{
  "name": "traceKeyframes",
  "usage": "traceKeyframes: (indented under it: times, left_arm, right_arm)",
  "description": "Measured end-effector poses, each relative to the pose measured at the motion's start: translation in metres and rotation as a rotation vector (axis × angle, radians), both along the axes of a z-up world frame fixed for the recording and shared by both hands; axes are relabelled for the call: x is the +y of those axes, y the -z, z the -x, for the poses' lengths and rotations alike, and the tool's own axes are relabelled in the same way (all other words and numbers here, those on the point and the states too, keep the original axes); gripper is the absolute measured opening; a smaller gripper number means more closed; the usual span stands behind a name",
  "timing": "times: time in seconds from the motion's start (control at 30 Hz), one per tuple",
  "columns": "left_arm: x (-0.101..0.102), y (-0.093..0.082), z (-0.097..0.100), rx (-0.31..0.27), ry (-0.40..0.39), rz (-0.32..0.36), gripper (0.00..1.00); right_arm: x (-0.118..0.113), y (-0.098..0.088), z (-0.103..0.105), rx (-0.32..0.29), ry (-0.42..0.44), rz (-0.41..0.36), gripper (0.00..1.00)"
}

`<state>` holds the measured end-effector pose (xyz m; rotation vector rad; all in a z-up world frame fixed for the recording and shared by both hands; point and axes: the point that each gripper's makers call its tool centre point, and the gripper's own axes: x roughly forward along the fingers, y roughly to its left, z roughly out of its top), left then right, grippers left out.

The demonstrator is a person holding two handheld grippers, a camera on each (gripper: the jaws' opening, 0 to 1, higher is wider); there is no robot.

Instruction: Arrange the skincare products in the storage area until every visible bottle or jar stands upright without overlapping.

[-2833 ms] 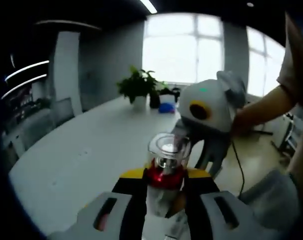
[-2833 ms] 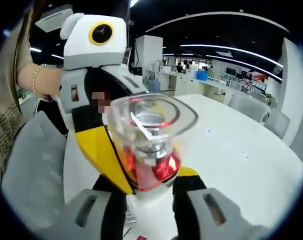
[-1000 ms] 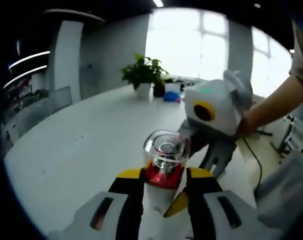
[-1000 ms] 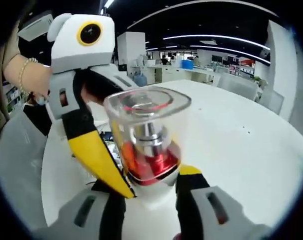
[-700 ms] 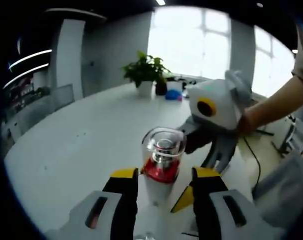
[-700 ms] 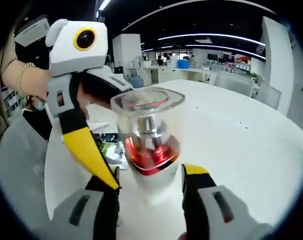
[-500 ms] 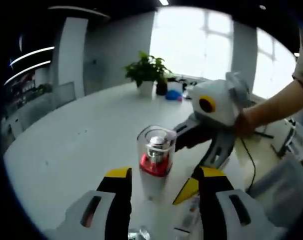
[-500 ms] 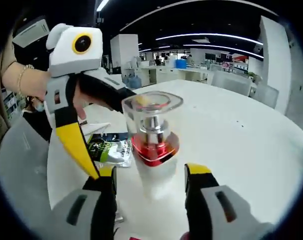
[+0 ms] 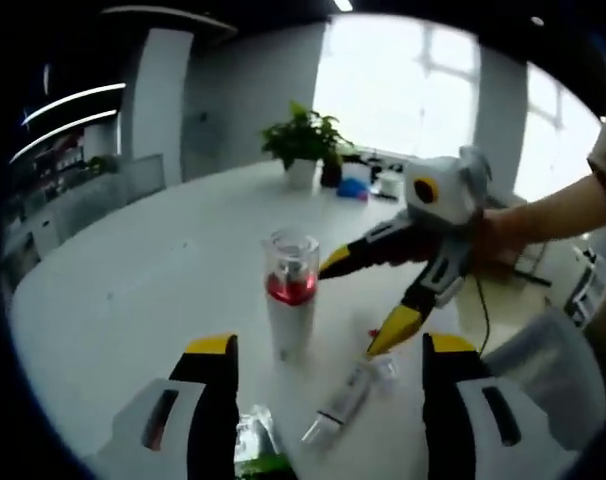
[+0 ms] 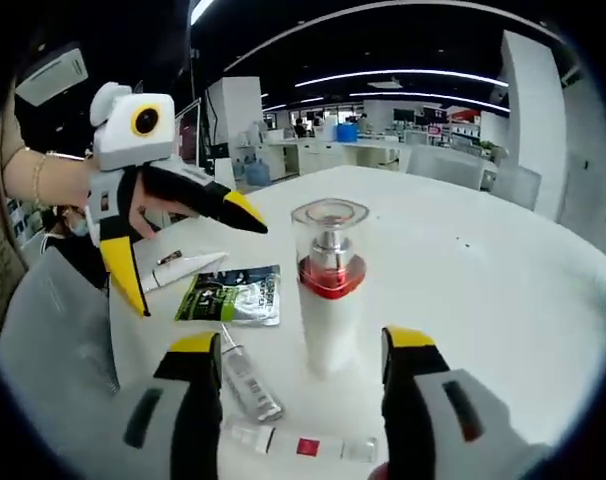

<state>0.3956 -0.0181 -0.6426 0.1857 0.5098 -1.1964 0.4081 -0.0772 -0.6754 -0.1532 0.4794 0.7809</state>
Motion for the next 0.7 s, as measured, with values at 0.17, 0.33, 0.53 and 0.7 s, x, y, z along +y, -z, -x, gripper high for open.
traceKeyframes:
  times: [0.17, 0.33, 0.53, 0.7]
  left_arm:
    - [0.013, -0.007, 0.018, -0.012, 0.007, -0.014, 0.8]
    - [0.03, -0.009, 0.037, -0.008, -0.016, -0.016, 0.84]
    - [0.045, -0.008, 0.061, 0.013, -0.05, -0.004, 0.88]
    - [0.061, -0.008, 0.079, 0.024, -0.082, 0.006, 0.91]
  right_arm:
    - [0.006, -0.008, 0.013, -0.015, -0.002, -0.01, 0.71]
    - [0.008, -0.013, 0.029, -0.022, 0.001, -0.017, 0.74]
    - [0.002, -0.017, 0.051, -0.022, 0.024, -0.024, 0.78]
    - [-0.003, -0.022, 0.069, -0.025, 0.055, -0.038, 0.81]
